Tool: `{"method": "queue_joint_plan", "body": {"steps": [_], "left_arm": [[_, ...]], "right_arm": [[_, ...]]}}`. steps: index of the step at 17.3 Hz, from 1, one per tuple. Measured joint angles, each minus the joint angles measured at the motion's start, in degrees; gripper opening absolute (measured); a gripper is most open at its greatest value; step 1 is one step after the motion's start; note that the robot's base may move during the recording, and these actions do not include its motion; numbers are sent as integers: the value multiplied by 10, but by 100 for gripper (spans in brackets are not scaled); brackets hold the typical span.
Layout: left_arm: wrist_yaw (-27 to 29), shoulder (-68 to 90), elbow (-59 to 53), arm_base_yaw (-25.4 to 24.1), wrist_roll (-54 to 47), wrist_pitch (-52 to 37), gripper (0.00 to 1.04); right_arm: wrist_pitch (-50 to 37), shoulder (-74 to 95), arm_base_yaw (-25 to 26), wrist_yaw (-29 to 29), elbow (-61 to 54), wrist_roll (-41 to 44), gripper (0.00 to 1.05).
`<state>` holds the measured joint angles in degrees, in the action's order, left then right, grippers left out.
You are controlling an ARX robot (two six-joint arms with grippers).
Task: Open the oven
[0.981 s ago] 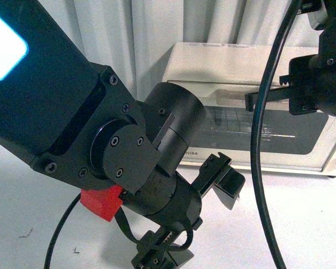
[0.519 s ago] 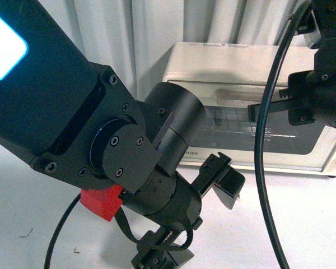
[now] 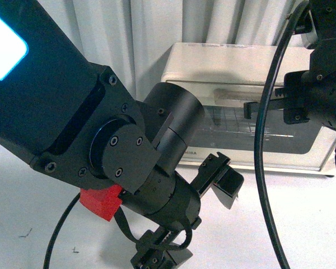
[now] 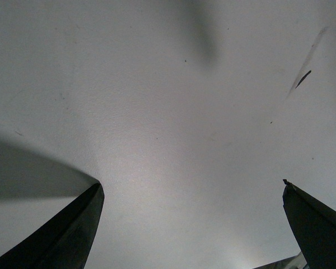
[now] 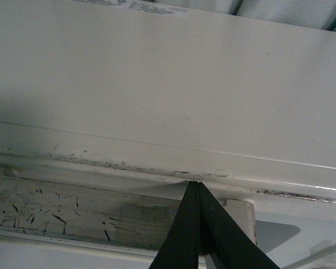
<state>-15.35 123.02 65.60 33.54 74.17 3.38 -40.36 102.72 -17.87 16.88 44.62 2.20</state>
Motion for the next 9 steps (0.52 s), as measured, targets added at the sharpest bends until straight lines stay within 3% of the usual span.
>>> {"method": "queue_joint_plan", "body": {"steps": [9], "left_arm": [[1, 0, 0, 0, 0, 0, 98]], "right_arm": [[-48, -29, -55, 65, -83, -137, 2]]}}
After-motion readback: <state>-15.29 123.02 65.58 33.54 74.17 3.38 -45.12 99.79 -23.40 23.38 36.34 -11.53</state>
